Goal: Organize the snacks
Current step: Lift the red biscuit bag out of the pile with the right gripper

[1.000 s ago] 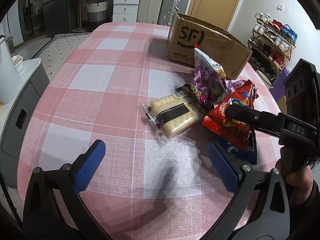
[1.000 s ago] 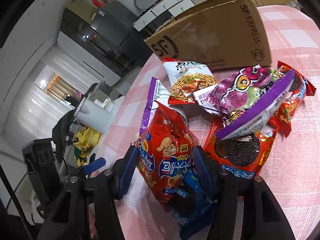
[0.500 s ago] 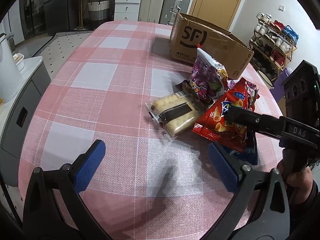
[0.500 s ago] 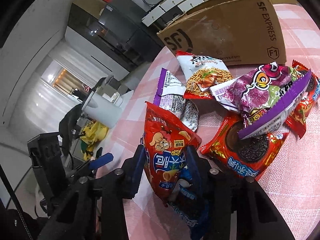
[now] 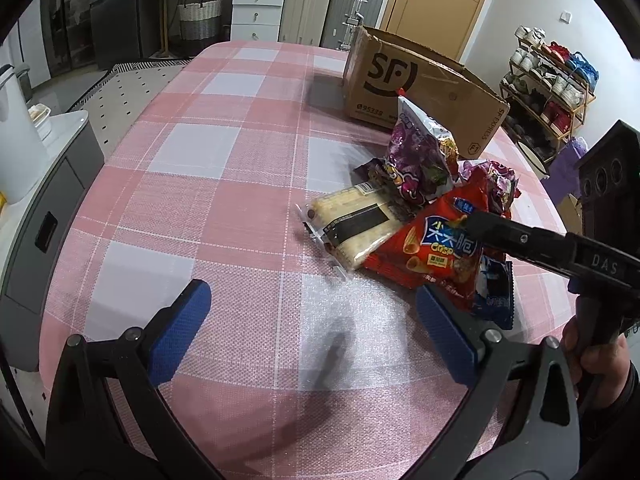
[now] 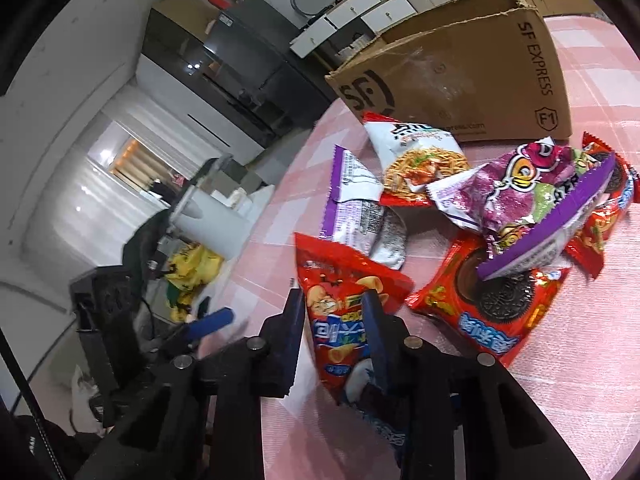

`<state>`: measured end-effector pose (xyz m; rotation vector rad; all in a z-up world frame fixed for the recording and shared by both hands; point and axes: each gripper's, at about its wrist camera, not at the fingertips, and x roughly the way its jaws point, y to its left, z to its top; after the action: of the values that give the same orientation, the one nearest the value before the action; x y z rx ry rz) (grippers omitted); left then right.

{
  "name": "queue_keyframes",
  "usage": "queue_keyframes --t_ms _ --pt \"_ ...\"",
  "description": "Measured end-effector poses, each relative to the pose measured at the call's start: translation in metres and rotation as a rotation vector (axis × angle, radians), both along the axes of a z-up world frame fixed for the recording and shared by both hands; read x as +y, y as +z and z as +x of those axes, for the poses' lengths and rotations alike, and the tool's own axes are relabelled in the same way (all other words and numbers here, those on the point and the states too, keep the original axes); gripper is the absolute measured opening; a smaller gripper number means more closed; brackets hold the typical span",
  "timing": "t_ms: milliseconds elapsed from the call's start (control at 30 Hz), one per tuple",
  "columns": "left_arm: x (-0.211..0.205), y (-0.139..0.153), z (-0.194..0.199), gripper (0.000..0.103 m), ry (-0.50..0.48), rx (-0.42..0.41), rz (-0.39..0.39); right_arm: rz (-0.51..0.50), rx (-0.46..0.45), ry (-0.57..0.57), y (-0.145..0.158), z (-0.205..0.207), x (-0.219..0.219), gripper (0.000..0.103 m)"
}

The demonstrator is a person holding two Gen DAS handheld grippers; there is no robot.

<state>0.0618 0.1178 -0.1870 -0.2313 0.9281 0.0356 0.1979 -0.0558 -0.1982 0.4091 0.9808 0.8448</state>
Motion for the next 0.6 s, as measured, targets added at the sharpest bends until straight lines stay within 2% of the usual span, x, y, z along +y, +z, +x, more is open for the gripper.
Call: queue_keyframes --t_ms 33,100,167,200,467,600 --pt "0.001 0.0 -0.001 0.102 0.002 0.0 0.0 -0.008 -0.006 0.004 0.001 -0.001 0.002 0.031" --pt "0.003 -0.001 -0.002 0.102 0.005 -0.002 -0.004 -0.072 -0.035 -0.003 0.006 -0.003 0.006 0.041" --pt "0.004 -0.002 -0.002 0.102 0.007 -0.001 -0.01 -0.111 -0.054 -0.015 0.01 -0.006 0.013 0.07" --pt "0.005 -0.003 -0.003 0.102 0.007 0.0 -0.013 -0.119 -0.059 -0.012 0.011 -0.006 0.017 0.073" --pt "0.016 -0.01 -0.006 0.102 0.016 0.006 -0.043 -0.227 -0.024 0.017 -0.002 0.008 0.055 0.075" --pt "0.02 -0.014 -0.005 0.102 0.018 0.013 -0.059 -0.288 -0.055 0.031 -0.006 0.008 0.077 0.075"
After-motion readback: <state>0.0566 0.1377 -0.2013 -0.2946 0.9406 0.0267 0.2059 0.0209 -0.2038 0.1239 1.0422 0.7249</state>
